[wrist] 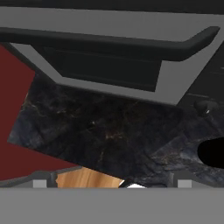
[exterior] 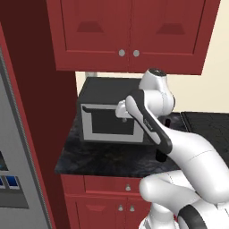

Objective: There is a wine glass and glass cup on the dining counter. Place the wine bottle next to the wine glass and the juice bottle next to the glass cup.

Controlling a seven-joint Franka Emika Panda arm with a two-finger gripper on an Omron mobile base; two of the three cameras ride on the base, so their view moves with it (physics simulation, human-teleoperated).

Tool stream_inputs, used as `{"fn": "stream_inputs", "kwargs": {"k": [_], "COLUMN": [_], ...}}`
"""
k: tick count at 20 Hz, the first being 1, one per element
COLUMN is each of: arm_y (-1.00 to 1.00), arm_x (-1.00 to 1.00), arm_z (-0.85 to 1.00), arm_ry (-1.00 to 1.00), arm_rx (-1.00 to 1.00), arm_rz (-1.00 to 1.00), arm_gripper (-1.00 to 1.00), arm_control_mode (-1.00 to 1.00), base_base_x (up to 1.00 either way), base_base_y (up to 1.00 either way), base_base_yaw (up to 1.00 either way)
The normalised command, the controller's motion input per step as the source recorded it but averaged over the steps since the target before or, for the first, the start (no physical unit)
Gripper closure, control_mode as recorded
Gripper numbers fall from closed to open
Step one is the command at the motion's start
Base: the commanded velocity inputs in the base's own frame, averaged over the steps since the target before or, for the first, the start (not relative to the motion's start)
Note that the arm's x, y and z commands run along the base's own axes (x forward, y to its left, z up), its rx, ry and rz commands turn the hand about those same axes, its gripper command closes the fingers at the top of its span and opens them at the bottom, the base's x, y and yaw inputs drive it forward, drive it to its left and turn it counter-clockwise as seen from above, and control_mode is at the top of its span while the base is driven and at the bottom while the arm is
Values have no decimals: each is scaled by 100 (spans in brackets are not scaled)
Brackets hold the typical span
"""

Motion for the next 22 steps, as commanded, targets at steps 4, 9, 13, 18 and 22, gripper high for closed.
{"fn": "stream_inputs", "kwargs": {"k": [4,9,13,18,22], "arm_y": [0,0,0,0,0], "arm_x": [0,0,0,0,0], "arm_z": [0,0,0,0,0], "arm_ry": [0,0,0,0,0], "arm_rx": [0,0,0,0,0], "arm_rz": [0,0,0,0,0], "arm_gripper": [-100,-100,-100,-100,-100], "arm_control_mode": [100,100,100,100,100], "base_base_x": [17,0,0,0,0], "base_base_y": [-2,0,0,0,0], "base_base_yaw": [0,0,0,0,0]}}
